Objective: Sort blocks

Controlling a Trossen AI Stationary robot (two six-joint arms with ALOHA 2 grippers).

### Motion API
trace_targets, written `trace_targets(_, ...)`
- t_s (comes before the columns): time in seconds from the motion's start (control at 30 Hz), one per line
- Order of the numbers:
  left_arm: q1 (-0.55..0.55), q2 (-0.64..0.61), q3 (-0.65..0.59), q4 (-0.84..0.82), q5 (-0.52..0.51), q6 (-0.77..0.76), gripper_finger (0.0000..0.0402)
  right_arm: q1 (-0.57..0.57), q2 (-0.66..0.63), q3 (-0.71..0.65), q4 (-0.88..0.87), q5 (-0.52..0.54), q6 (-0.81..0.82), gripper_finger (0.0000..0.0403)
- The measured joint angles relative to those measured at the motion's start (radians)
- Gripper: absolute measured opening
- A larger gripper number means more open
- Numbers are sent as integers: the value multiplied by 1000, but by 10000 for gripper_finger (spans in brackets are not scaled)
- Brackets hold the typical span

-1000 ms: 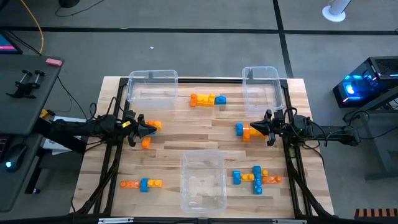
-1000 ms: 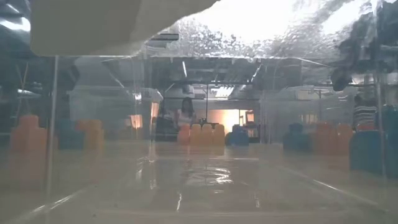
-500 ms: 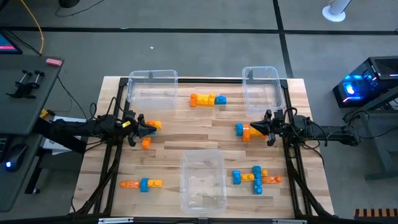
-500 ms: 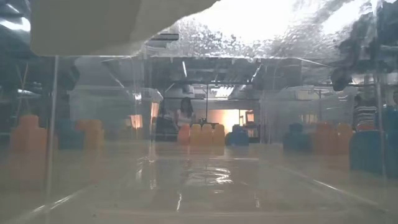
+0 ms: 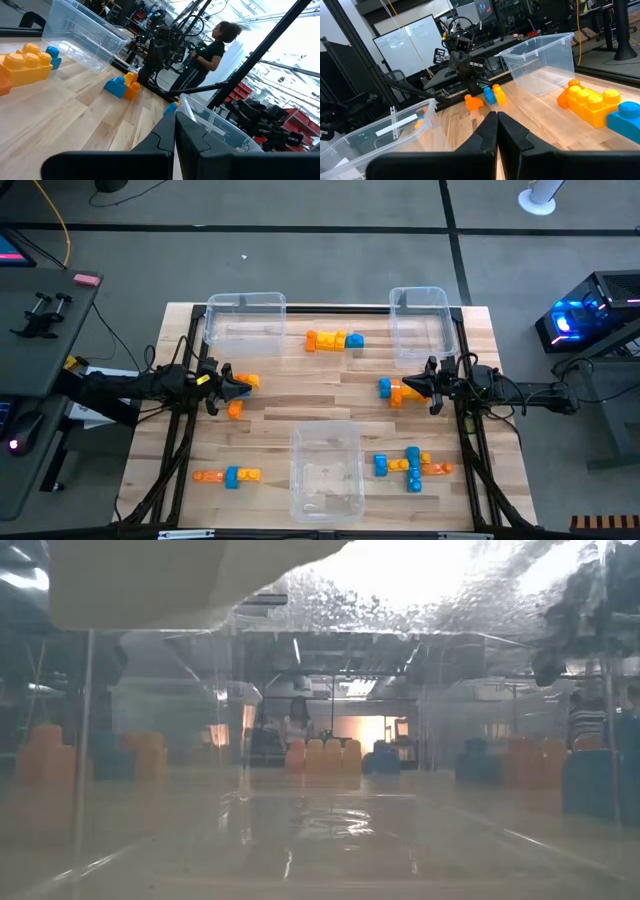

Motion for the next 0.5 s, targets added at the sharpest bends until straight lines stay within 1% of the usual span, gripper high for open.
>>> trace_targets(0.43,0,0,0,0,0,0,1,0,0,0,6,3,12,1)
trace_targets(0.47,0,0,0,0,0,0,1,0,0,0,29,16,42,1)
trace_targets(0.5,0,0,0,0,0,0,1,0,1,0,73,59,89,1)
